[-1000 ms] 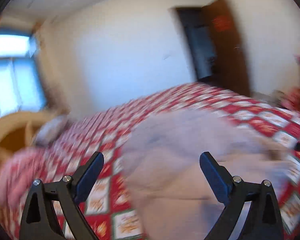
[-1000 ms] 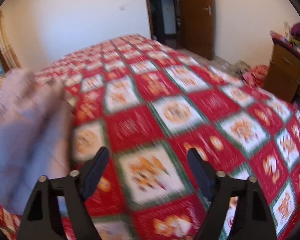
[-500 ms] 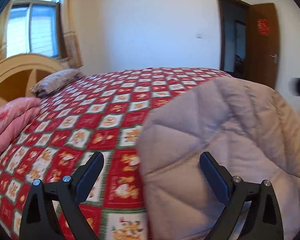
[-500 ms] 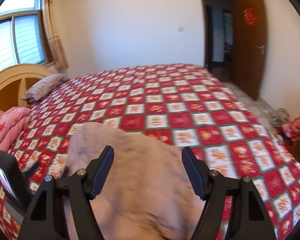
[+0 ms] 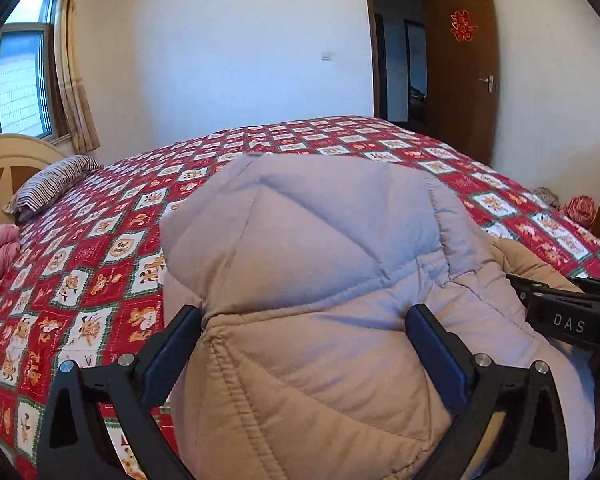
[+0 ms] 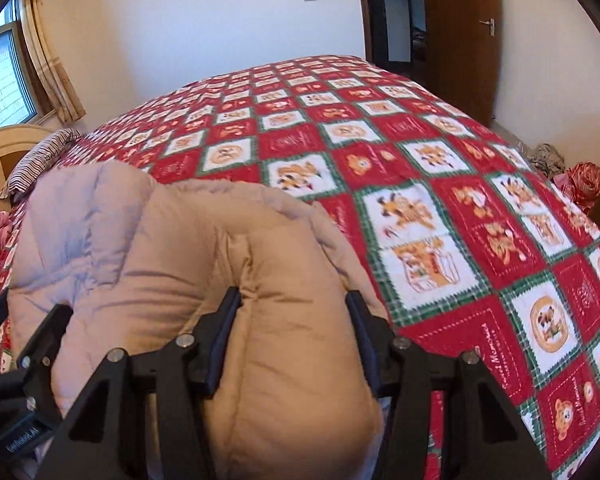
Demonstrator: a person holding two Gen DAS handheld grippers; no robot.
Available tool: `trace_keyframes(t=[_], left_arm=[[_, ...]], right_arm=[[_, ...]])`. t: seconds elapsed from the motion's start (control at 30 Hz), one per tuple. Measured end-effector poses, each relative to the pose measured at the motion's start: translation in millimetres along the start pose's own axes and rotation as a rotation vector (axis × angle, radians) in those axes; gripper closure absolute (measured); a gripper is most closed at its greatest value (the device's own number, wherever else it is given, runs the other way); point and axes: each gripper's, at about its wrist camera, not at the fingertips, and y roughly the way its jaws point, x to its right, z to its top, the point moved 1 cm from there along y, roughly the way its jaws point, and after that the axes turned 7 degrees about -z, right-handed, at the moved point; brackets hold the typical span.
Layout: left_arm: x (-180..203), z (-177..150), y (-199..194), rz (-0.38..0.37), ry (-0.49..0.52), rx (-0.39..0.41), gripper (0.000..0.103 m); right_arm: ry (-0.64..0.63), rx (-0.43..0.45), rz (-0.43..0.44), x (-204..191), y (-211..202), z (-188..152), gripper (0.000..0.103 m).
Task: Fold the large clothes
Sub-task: 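Grasp the jacket bundle with both grippers and lift it off the bed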
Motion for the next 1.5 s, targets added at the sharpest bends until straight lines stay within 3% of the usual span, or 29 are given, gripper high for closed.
trace_keyframes(t=[0.63, 1.2, 1.4, 1.47, 1.5], left_arm=[[-10, -13, 32, -0.021, -0.064, -0.069, 0.001], [-15, -12, 33, -0.017, -0.084, -0.097, 0.001], [-52, -36, -15, -0.068, -0.223, -0.085, 0.001], [-61, -48, -19, -0.104, -0.26, -0.101, 0.001], [-70, -58, -17, -0.15, -0.316, -0.124, 0.001]], right_arm=[[0.022, -0.028, 0.005, 3, 29, -12, 0.044], [0.019, -0.062, 0.04, 3, 45, -13, 0.038], [0.041, -0.056, 0.092, 11, 41, -13, 0.036], [0.026, -0.041, 0.083, 11, 33, -13, 0.03], [0.024, -0.037, 0.062, 13, 29, -15, 0.018]])
